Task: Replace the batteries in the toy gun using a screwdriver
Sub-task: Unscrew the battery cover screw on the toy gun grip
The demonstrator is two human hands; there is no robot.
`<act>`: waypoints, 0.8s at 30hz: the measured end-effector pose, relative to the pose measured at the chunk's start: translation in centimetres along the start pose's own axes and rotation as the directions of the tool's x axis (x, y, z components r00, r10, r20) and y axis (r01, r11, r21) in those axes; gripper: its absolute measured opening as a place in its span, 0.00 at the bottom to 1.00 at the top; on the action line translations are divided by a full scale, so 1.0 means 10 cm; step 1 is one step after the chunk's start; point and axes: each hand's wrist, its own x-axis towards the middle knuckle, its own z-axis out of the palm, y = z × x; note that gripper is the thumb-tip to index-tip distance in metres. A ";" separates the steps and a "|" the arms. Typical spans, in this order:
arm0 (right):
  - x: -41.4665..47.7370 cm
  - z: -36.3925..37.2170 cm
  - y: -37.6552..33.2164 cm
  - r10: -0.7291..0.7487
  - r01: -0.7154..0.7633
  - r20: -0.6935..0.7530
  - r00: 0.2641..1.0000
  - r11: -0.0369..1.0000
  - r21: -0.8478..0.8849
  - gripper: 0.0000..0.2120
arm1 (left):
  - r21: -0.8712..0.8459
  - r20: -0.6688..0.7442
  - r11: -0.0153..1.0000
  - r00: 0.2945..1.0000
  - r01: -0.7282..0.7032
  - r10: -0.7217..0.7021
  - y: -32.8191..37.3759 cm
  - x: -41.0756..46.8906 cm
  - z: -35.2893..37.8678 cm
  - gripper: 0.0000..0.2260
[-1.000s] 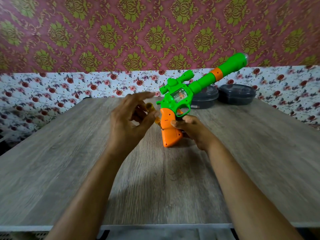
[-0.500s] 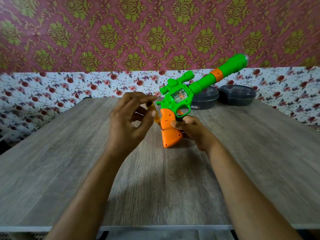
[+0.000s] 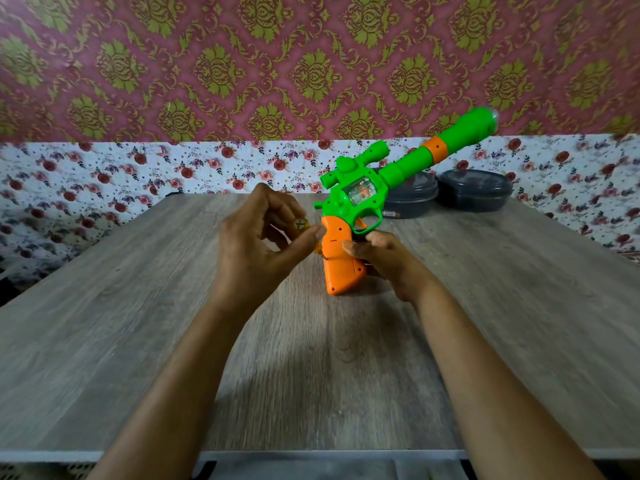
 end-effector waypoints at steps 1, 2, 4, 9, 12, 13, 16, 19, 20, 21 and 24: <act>0.00 0.00 0.00 -0.002 0.002 0.003 1.000 1.000 0.003 0.10 | -0.011 0.006 1.000 1.000 -0.001 0.001 0.00 -0.01 0.00 0.12; 0.00 0.01 0.01 -0.004 0.004 0.003 1.000 1.000 0.008 0.11 | -0.022 0.010 1.000 1.000 0.002 -0.002 0.01 -0.01 0.01 0.13; 0.00 0.01 0.00 -0.006 0.006 0.002 1.000 1.000 0.014 0.11 | -0.033 0.006 0.999 1.000 0.015 -0.015 0.02 -0.01 0.01 0.13; -0.01 -0.01 0.00 -0.012 0.012 0.004 1.000 1.000 0.012 0.09 | 0.007 0.003 1.000 1.000 0.021 -0.021 0.02 0.01 0.01 0.10; 0.01 -0.01 0.01 0.003 -0.003 -0.002 1.000 1.000 -0.017 0.10 | -0.001 0.050 1.000 0.999 0.000 0.000 0.02 0.00 0.00 0.09; 0.02 -0.01 0.02 0.005 -0.005 -0.010 1.000 1.000 -0.024 0.10 | -0.012 0.056 1.000 0.998 0.006 -0.006 0.01 -0.01 -0.01 0.11; 0.03 -0.01 0.05 -0.004 0.003 -0.031 1.000 1.000 -0.023 0.09 | -0.021 0.045 0.999 0.999 0.025 -0.024 -0.01 -0.01 -0.01 0.13; 0.04 -0.02 0.06 -0.018 0.018 -0.024 1.000 1.000 -0.011 0.10 | -0.035 0.022 0.999 0.999 0.041 -0.040 -0.02 0.00 -0.02 0.11; 0.04 -0.02 0.05 -0.019 0.018 -0.021 1.000 1.000 -0.010 0.10 | -0.037 0.015 0.999 0.999 0.040 -0.039 -0.02 0.01 -0.02 0.10; 0.04 -0.03 0.05 -0.021 0.021 -0.018 1.000 1.000 -0.009 0.10 | -0.031 0.007 0.999 0.999 0.033 -0.032 -0.02 0.01 -0.02 0.09; 0.05 -0.03 0.05 -0.019 0.019 -0.019 1.000 1.000 -0.014 0.09 | -0.014 -0.014 1.000 1.000 0.017 -0.017 -0.03 0.01 0.00 0.10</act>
